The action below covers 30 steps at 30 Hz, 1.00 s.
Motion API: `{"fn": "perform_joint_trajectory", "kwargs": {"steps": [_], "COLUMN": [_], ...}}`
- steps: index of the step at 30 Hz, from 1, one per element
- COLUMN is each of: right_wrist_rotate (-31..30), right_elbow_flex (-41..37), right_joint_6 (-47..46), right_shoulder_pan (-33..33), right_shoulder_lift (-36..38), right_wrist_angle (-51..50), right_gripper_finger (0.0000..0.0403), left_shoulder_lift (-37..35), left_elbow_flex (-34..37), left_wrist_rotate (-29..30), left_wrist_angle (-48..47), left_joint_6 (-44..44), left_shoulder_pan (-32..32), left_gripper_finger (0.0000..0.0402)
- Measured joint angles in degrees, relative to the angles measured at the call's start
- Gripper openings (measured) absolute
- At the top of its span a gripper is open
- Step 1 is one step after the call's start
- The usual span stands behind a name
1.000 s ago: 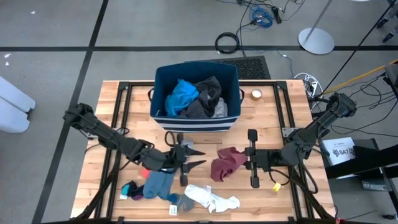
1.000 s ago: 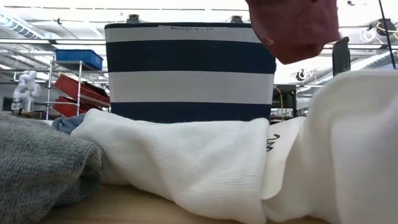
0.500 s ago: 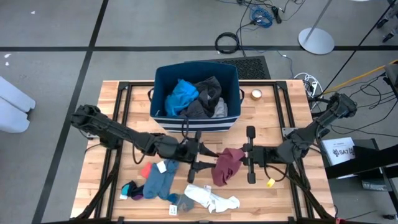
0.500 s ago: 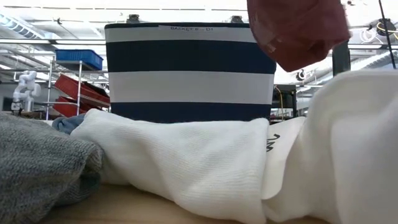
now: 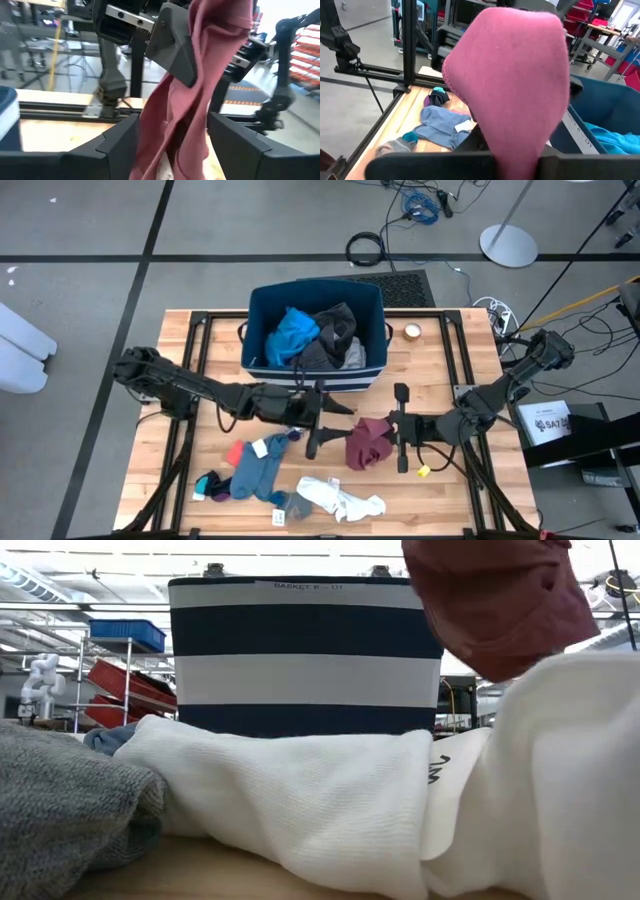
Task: Sort clothes
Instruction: Put the pink underwear into the blue bin
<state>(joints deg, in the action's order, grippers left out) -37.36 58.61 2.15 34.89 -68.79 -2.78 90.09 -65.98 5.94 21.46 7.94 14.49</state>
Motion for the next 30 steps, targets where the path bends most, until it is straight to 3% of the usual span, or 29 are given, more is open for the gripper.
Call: {"fn": "perform_joint_trajectory", "kwargs": {"steps": [4, 6, 11, 17, 22, 26, 30], "right_wrist_rotate": [-0.11, -0.07, -0.05, 2.99, 2.99, 2.99, 2.97], "right_elbow_flex": [0.0, 0.0, 0.02, 0.02, 0.02, 0.02, 0.02], "right_joint_6": [0.13, 0.74, 1.71, 1.53, 0.4, 0.24, 0.44], "right_shoulder_pan": [-0.03, -0.43, -2.43, -4.52, -4.57, -4.57, -4.55], "right_shoulder_lift": [0.0, 0.0, -0.93, -4.16, -4.52, -4.52, -4.5], "right_wrist_angle": [0.02, 0.56, 4.66, 8.07, 8.67, 8.67, 8.54], "right_gripper_finger": [0.0, 0.0, 0.0, 0.0, 0.0, 0.0001, 0.0025], "left_shoulder_lift": [0.44, 0.63, 2.35, 4.89, 5.19, 5.19, 5.17], "left_elbow_flex": [-0.01, -0.01, -0.06, -0.08, -0.08, -0.08, -0.08], "left_wrist_rotate": [-7.9, -8.96, -8.35, -0.99, 0.33, 0.45, 0.5], "left_wrist_angle": [0.54, 0.81, 3.6, 6.21, 5.37, 5.99, 7.63], "left_joint_6": [3.62, 3.76, 3.79, 1.77, 0.52, -1.52, -5.53], "left_shoulder_pan": [-1.52, -1.69, -1.67, -1.71, -1.74, -1.57, -0.83], "left_gripper_finger": [0.0242, 0.0242, 0.0242, 0.0242, 0.024, 0.0194, 0.0085]}}
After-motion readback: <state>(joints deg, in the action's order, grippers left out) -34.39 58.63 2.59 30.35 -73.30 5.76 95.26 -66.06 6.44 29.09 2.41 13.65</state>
